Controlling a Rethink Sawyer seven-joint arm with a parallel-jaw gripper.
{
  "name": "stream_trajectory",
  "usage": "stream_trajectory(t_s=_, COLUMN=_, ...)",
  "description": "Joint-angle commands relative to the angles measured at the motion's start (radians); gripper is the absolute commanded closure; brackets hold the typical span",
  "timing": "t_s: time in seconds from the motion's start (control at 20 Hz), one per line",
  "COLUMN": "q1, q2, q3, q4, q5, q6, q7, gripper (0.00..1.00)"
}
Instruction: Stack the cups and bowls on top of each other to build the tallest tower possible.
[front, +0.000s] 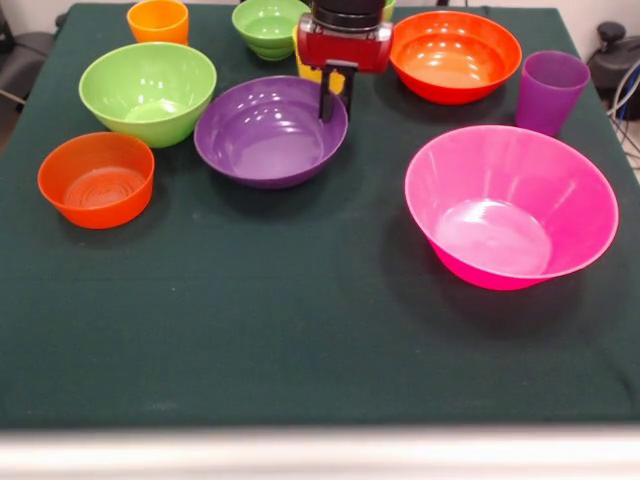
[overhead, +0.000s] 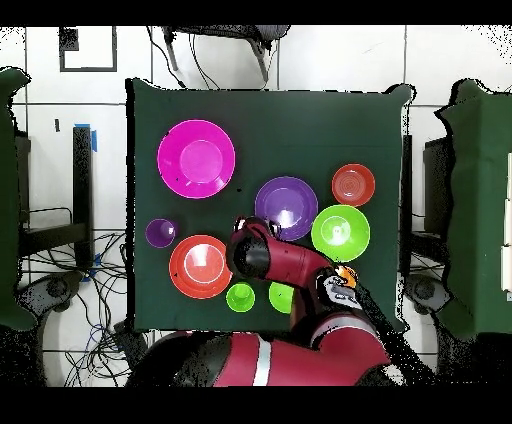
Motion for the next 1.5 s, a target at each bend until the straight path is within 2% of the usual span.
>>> stream_trajectory(t_s=0.05, q1=0.033, q2=0.039, q3=0.075, q4=0.122, q5=0.055, q6=0.045, q7=0.252, gripper=1.00)
stream_trajectory(t_s=0.35, q1=0.049, q2=0.037, q3=0.093, q4=0.120, q5=0.055, q6=0.026, q7=0.262, gripper=1.00)
stream_trajectory(t_s=0.45, q1=0.044, q2=0.042, q3=0.104, q4=0.117, q5=0.033, q6=-0.027, q7=0.263, gripper=1.00)
stream_trajectory(t_s=0.5, q1=0.048, q2=0.045, q3=0.100, q4=0.112, q5=0.022, q6=-0.054, q7=0.267, gripper=0.00)
stream_trajectory(t_s=0.7, q1=0.112, q2=0.032, q3=0.036, q4=0.082, q5=0.025, q6=-0.092, q7=0.264, gripper=0.00)
stream_trajectory(t_s=0.85, q1=0.116, q2=-0.022, q3=0.034, q4=0.078, q5=0.032, q6=-0.081, q7=0.276, gripper=0.00)
stream_trajectory(t_s=1.2, q1=0.127, q2=-0.193, q3=0.036, q4=0.080, q5=0.055, q6=0.104, q7=0.277, gripper=0.00)
stream_trajectory(t_s=1.5, q1=0.155, q2=-0.288, q3=0.023, q4=0.061, q5=0.082, q6=0.242, q7=0.273, gripper=0.00)
